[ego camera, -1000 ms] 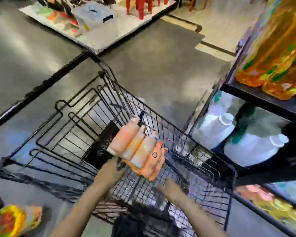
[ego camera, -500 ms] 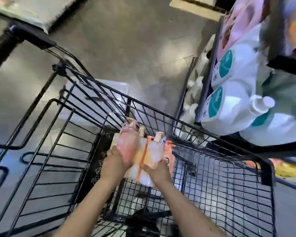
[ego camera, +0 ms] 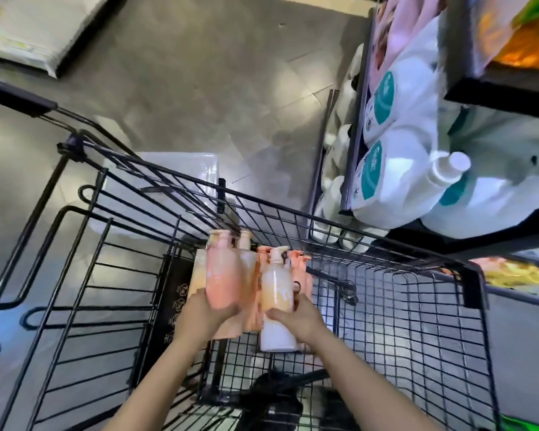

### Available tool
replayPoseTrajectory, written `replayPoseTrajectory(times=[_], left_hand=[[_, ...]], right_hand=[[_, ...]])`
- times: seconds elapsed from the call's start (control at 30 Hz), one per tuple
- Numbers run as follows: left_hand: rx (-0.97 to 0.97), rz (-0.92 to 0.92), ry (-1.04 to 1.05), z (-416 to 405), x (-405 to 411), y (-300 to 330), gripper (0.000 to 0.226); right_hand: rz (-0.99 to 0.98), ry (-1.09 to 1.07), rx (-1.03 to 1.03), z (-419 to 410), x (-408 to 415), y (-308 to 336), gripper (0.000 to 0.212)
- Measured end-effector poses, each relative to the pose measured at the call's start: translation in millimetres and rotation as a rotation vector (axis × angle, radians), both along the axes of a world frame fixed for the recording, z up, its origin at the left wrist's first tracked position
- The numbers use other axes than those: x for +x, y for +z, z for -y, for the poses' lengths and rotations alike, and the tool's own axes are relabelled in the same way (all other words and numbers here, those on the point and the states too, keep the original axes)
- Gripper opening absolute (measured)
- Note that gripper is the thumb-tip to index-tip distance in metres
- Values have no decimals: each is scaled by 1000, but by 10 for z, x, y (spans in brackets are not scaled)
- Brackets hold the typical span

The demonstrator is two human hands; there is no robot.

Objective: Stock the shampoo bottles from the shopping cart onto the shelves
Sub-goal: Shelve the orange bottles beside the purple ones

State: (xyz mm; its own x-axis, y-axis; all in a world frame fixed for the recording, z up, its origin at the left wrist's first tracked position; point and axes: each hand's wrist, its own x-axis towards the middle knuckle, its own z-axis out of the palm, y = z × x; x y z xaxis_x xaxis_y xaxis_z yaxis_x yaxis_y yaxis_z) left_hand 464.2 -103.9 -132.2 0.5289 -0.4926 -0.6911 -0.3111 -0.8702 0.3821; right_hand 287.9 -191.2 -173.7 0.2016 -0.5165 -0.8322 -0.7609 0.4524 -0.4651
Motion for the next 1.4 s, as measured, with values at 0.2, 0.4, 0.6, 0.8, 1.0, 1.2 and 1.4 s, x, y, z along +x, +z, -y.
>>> replayPoseTrajectory(times=[0.2,0.4,0.6,0.8,1.0,1.2,1.4], left_hand=[[-21,-230,-15,-138,-529,255,66],[-77,-322,-170,33,-1391,770,69],[-210,-398,-251,237,-2599,1249,44],[-277,-479,-232,510,-4245,1596,31],[-339,-568,-379,724,-5640,1768,35],[-323,-677,-548,954,-6565,1993,69],[-376,-812,-684,1363,-7379,2265,72]], right_hand=[[123,-223,86,-149,-701,412,46],[162,-344,26,-254,-1720,931,45],[274,-433,-80,-275,-3059,1463,64],[335,-547,-207,-223,-4702,1889,22],[329,-789,-336,-371,-6098,2116,19],[362,-998,-441,-516,-7019,2321,20],[437,-1101,-562,-309,-7718,2647,46]])
